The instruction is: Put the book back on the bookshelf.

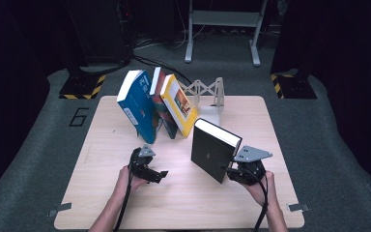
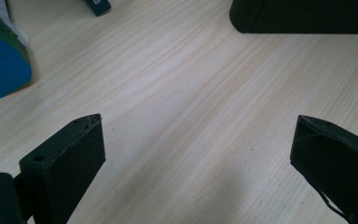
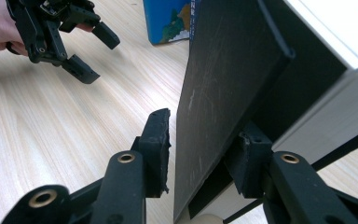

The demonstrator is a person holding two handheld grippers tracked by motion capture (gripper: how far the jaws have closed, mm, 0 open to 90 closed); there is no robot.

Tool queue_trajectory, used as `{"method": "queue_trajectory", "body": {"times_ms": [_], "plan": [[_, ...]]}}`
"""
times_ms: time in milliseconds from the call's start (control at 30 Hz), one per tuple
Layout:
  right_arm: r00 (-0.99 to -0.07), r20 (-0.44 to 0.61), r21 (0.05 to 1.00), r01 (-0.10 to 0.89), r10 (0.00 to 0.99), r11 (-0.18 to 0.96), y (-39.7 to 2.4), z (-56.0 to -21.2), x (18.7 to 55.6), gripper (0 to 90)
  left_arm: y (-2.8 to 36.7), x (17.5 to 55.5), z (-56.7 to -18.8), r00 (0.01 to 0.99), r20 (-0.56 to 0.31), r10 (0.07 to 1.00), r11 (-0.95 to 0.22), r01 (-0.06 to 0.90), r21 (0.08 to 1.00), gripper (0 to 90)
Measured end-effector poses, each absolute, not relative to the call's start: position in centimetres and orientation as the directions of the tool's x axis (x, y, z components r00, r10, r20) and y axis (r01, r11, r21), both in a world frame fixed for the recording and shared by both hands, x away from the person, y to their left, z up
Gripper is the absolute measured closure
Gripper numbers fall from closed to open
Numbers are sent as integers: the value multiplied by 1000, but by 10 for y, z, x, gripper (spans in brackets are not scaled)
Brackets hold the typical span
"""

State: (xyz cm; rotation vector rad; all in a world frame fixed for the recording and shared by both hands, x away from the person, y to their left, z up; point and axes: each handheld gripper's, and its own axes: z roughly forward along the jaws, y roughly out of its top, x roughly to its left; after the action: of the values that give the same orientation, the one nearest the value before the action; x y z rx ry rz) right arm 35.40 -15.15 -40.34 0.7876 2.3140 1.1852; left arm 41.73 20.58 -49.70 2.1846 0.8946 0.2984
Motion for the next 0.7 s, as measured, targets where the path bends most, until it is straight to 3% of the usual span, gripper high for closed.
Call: {"method": "queue_trajectory", "body": {"times_ms": [467, 700], "plan": [[-748, -101, 828, 302, 656, 472, -157, -406, 351, 585, 192, 423, -494, 756, -64, 652, -481, 477, 735, 23], [-739, -99, 826, 312, 666, 469, -161, -409, 348, 523, 189, 425, -492, 764, -67, 642, -488, 474, 733, 22]]}}
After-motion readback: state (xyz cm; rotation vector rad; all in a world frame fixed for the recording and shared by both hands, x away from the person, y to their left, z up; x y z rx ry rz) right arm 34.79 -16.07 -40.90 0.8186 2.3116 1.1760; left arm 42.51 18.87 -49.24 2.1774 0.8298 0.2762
